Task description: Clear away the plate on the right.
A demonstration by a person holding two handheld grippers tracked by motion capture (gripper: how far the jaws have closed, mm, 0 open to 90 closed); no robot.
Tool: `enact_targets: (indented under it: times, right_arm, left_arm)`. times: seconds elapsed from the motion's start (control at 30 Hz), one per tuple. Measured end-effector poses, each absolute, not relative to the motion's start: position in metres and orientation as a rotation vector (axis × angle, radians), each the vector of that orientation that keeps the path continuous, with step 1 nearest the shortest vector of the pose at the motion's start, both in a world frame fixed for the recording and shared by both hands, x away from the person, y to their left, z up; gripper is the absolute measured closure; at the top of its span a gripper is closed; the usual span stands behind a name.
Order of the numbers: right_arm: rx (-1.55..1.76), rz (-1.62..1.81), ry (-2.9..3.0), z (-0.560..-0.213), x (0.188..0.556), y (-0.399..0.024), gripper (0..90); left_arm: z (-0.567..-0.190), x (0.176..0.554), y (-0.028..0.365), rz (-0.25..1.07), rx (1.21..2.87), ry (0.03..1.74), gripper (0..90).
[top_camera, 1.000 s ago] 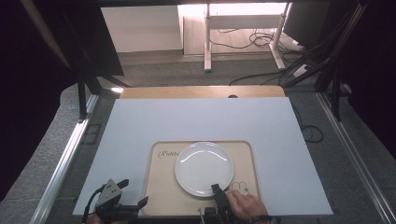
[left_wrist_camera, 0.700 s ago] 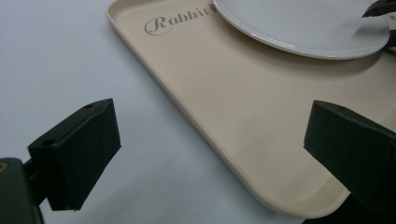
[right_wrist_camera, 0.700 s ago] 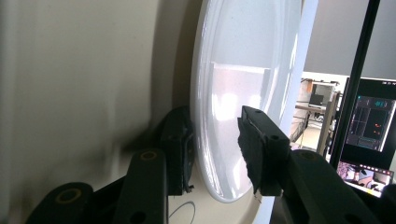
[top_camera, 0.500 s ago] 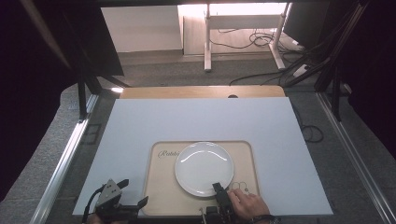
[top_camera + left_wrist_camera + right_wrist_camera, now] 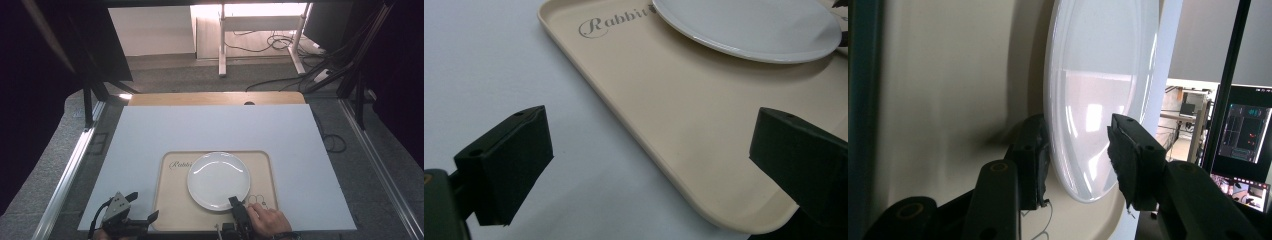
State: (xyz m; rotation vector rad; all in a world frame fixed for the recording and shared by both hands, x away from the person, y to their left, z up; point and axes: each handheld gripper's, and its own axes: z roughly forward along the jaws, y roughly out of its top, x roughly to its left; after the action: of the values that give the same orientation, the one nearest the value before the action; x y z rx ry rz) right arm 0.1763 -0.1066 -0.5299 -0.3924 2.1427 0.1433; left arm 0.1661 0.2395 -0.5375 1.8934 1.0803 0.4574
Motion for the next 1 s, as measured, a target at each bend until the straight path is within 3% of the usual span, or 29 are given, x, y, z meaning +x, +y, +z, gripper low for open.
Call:
enact_targets:
  times: [0.53, 1.0]
  right_arm:
    - [-0.354, 0.189, 2.143, -0.517, 0.176, -0.119, 51.7]
    - [-0.122, 0.342, 2.160, -0.500, 0.197, -0.144, 41.2]
  left_arm:
    - [-0.537, 0.166, 0.239, 0.459, 1.895, 1.080, 3.2]
    - [-0.538, 0.166, 0.239, 0.459, 1.895, 1.080, 3.2]
